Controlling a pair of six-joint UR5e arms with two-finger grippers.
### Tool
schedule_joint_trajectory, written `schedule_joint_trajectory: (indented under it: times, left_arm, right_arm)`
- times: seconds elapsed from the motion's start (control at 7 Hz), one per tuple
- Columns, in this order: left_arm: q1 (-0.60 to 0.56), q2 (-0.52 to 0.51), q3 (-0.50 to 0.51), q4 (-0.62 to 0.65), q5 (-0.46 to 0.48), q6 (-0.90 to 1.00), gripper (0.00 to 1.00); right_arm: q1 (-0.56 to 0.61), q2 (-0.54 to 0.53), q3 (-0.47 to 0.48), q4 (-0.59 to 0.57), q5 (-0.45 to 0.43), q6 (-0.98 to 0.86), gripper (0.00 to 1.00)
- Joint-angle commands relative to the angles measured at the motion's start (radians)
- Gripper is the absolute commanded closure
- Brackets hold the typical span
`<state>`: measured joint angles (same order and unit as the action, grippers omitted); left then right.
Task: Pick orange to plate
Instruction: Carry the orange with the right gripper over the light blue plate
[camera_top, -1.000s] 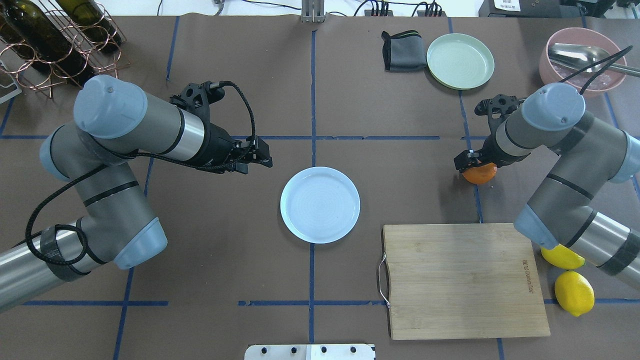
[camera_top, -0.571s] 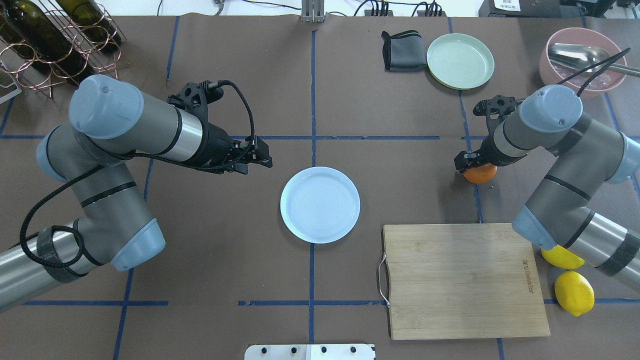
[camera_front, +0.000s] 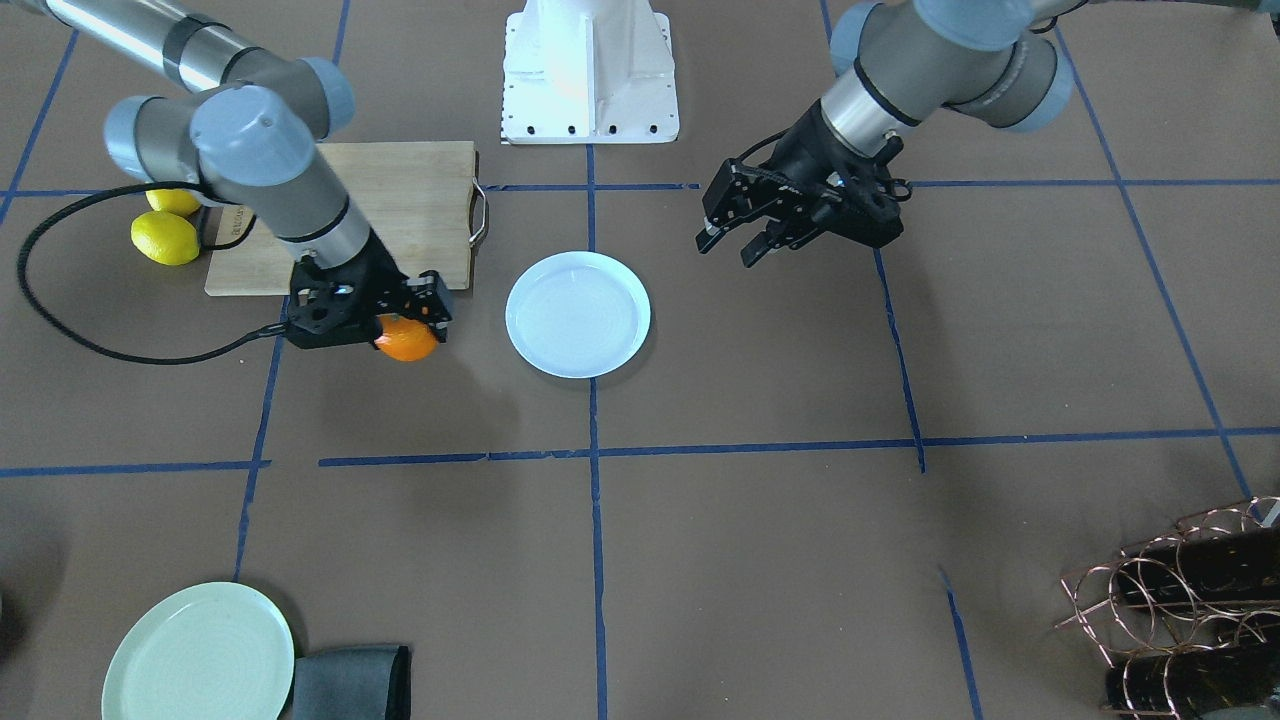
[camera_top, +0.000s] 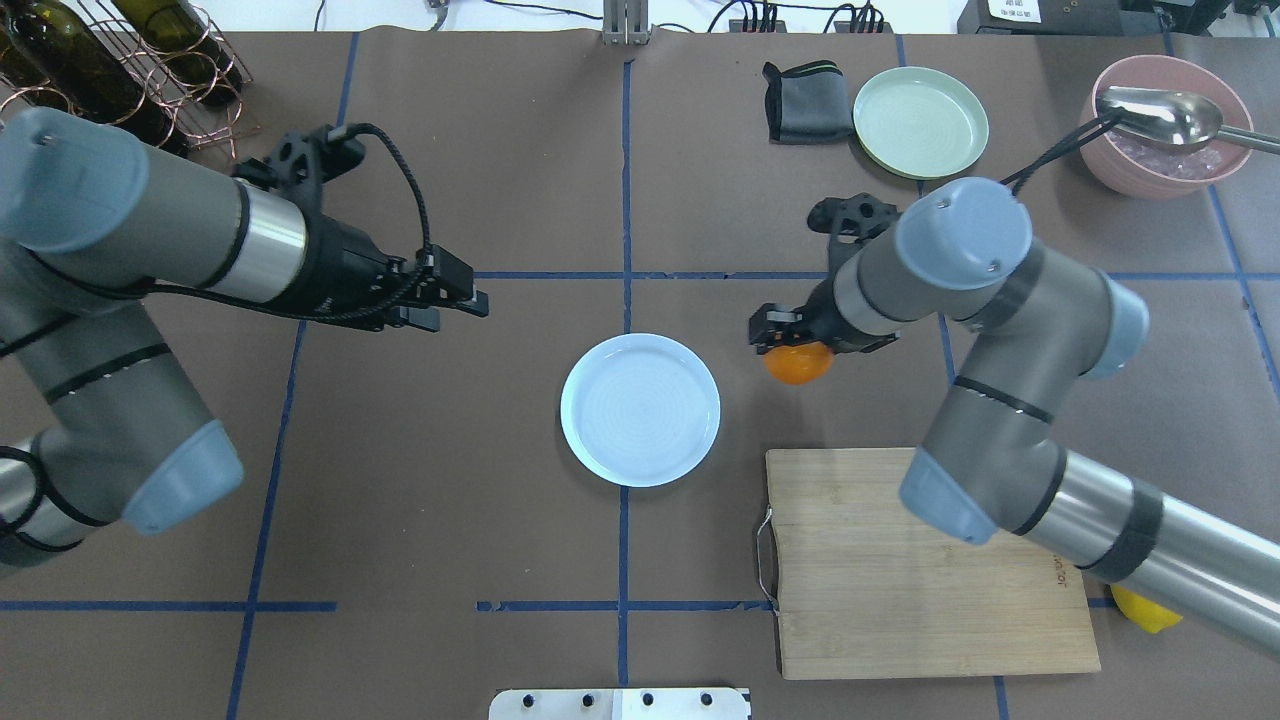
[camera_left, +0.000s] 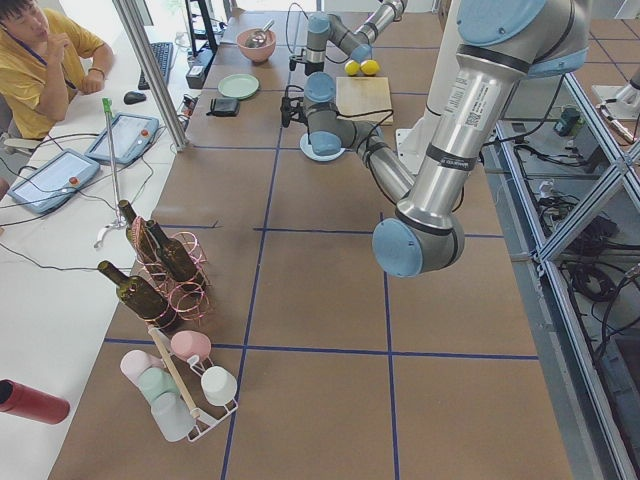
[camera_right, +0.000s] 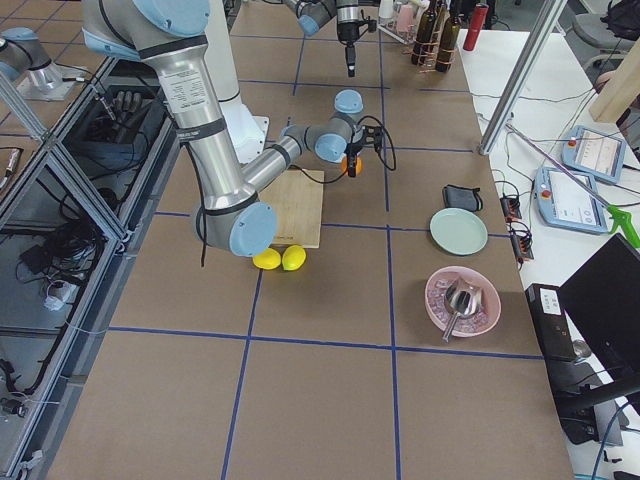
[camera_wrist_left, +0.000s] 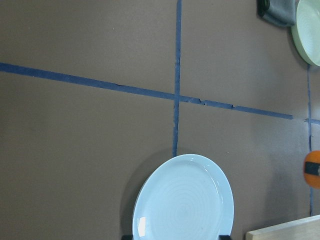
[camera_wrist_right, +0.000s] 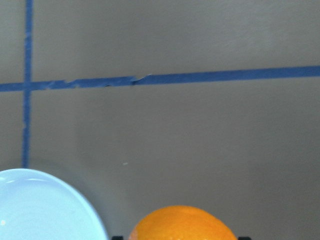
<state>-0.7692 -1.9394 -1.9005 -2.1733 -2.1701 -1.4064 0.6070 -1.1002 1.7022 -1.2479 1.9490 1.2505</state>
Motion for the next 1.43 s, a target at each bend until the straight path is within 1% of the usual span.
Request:
schedule_joint_trajectory:
  times: [0.0,0.14,0.29,0.57,0.71,0.86,1.0,1.14,1.29]
  left_arm:
    - [-0.117,0.065,-0.029,-0.003,-0.098,0.061,0.35]
    - [-0.117,0.069,-0.025,-0.013,-0.1,0.07,0.34]
    - [-0.117,0.068,-0.026,-0.013,-0.1,0.069,0.33]
    - [-0.117,0.066,-0.025,-0.013,-0.1,0.067,0.32]
    - [-0.116,0.066,-0.025,-0.013,-0.099,0.067,0.31]
    - [-0.116,0.065,-0.025,-0.013,-0.099,0.067,0.31]
    - [-0.116,0.065,-0.025,-0.013,-0.099,0.067,0.31]
    - [-0.116,0.065,-0.025,-0.013,-0.099,0.067,0.31]
    - [-0.116,0.063,-0.025,-0.013,-0.099,0.067,0.31]
  right_arm:
    - [-0.126,0.193,-0.123,0.002,-0.126,0.177,1.0]
    - [-0.147,0.233,-0.166,0.002,-0.136,0.193,1.0]
    - [-0.162,0.23,-0.17,0.001,-0.169,0.191,1.0]
    - [-0.162,0.215,-0.18,-0.002,-0.185,0.19,1.0]
    - [-0.164,0.218,-0.202,-0.002,-0.197,0.19,1.0]
    - [-0.164,0.221,-0.211,-0.002,-0.202,0.19,0.74]
    - [-0.164,0.226,-0.213,-0.002,-0.203,0.191,0.09]
    - [-0.164,0.232,-0.213,-0.001,-0.208,0.194,0.0]
    - [-0.164,0.23,-0.208,-0.001,-0.208,0.191,0.0]
